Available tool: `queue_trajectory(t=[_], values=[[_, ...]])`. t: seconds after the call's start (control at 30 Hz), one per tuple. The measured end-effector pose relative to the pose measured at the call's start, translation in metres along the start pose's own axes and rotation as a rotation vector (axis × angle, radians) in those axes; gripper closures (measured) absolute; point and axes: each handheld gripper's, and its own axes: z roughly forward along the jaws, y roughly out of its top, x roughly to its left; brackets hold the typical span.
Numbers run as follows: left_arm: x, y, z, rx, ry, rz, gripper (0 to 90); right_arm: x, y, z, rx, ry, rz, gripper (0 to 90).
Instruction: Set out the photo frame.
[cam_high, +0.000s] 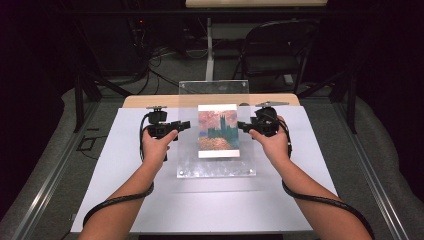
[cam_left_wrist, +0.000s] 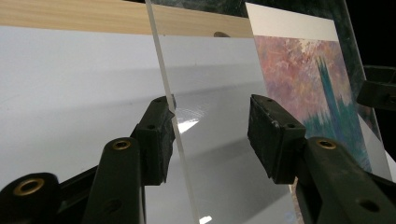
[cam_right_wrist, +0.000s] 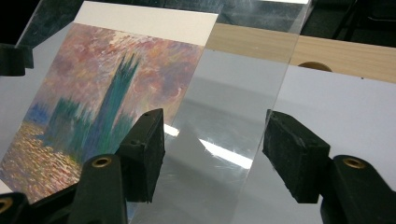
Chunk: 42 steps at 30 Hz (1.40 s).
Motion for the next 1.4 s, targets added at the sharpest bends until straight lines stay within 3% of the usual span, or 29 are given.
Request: queue_trajectory(t=[0.3, 0.57, 0.9, 1.4], values=[[-0.013, -0.003, -0.014, -0.019, 0.023, 0.029, 52.3, 0.009, 0.002, -0.016, -0.011, -0.028, 0.002, 44.3], [-0.025, -0.009, -0.028, -0.044, 0.044, 0.05, 53.9, 0.024, -0.002, -0.032, -0.052, -0.072, 0.003, 46.9], [-0.04, -0.02, -0.044, -0.081, 0.067, 0.1, 54.1, 0.033, -0.009, -0.051, -0.099, -0.079, 0.01, 52.8], [-0.052, -0.036, -0.061, -0.128, 0.074, 0.152, 55.4, 0.045, -0.019, -0.072, -0.128, -0.086, -0.056, 54.2]])
